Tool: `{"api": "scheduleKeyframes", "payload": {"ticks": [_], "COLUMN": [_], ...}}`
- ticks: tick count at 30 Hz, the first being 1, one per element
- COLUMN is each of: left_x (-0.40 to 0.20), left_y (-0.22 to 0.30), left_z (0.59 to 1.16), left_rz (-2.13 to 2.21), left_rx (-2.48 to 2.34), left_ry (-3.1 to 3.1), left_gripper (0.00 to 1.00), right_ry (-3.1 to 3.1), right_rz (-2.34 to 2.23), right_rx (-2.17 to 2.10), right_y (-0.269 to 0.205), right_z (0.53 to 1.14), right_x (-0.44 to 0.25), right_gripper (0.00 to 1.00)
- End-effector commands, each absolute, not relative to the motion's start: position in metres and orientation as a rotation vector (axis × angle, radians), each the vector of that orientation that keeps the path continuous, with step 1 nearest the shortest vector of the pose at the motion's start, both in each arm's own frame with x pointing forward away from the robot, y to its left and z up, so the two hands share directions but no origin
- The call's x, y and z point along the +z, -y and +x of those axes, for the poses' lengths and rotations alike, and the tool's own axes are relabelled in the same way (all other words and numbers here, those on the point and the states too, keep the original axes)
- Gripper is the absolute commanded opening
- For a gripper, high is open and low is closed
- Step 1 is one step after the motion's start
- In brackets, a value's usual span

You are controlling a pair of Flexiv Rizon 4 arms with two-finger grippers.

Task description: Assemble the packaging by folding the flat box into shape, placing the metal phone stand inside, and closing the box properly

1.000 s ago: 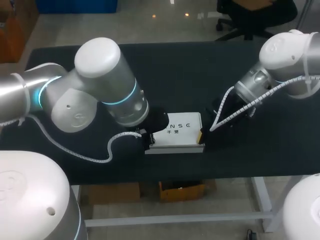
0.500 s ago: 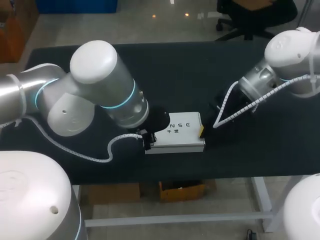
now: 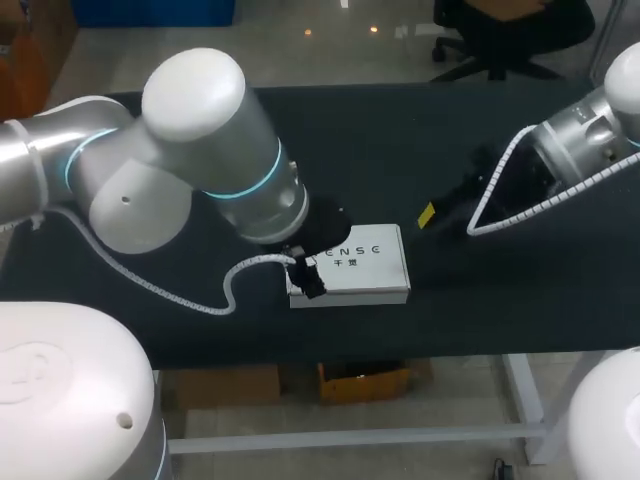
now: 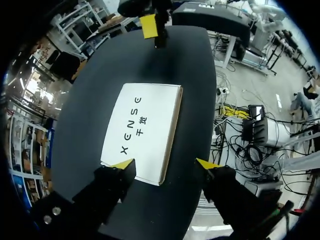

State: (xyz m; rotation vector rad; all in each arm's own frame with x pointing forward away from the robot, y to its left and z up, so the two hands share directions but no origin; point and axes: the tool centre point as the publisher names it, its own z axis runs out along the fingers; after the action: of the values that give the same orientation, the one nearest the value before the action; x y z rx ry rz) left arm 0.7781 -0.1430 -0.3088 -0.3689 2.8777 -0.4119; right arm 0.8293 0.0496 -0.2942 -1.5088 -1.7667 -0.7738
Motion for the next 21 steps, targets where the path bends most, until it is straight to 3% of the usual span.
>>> {"api": "scheduleKeyframes", "payload": {"ticks": [1, 21], "left_x": [-0.3, -0.3], "left_y": [0.151, 0.155], "left_z": [0.772, 0.748], "left_rz": [-0.411, -0.67], "left_rx": [-0.378, -0.332], "left_ry": [-2.902, -2.946], "left_gripper": [1.0, 1.0], "right_ry": [1.797, 1.929], "right_rz": [-1.511, -1.386], "right_rx": [-0.889, -1.088], "right_y": [-0.03, -0.004], "right_z": [0.828, 0.849], "right_x": [-0.276, -0.259], "right_gripper": [1.0, 1.0]}}
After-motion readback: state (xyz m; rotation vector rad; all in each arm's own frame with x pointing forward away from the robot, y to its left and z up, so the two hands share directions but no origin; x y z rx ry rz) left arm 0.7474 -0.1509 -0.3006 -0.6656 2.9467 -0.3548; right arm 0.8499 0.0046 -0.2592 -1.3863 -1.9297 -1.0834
